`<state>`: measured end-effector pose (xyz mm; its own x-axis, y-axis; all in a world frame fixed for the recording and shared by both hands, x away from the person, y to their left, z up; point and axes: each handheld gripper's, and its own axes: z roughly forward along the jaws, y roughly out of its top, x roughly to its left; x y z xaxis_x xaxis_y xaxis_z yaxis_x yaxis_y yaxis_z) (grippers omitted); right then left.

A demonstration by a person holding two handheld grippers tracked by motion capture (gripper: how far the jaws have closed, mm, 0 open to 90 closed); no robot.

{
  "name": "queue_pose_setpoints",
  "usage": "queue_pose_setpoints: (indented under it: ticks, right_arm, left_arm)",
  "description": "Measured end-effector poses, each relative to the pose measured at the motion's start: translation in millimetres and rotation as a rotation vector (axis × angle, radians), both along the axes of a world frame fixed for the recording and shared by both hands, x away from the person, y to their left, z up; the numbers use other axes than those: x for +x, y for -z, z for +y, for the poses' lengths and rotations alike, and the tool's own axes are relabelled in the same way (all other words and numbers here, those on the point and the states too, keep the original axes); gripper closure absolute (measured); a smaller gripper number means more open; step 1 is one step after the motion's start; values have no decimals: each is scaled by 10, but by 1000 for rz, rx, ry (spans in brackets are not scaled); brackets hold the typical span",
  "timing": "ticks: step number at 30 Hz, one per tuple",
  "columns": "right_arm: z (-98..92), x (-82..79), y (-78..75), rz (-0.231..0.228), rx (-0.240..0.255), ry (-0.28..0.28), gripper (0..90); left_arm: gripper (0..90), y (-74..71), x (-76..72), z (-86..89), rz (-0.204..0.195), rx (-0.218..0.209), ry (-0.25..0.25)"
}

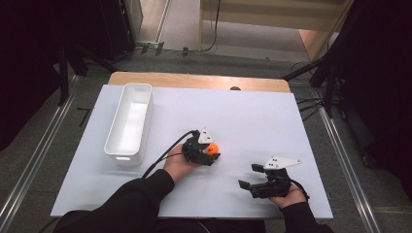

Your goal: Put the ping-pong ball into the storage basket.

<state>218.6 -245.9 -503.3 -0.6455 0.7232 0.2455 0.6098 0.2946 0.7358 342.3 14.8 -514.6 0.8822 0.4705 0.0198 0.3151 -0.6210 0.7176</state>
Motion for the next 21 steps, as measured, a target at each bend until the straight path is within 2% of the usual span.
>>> queue_pose_setpoints:
  ticks: [7, 12, 21]
  right_arm:
    - [0, 0, 1, -1, -2, -2, 146]
    - [-4, 0, -1, 0, 1, -2, 146]
    - [-2, 0, 1, -1, -3, -4, 146]
  left_arm:
    - [424, -10, -21, -8, -1, 6, 1]
    - [497, -21, -19, 0, 11, 2, -10]
    - [502, -25, -23, -1, 6, 8, -12]
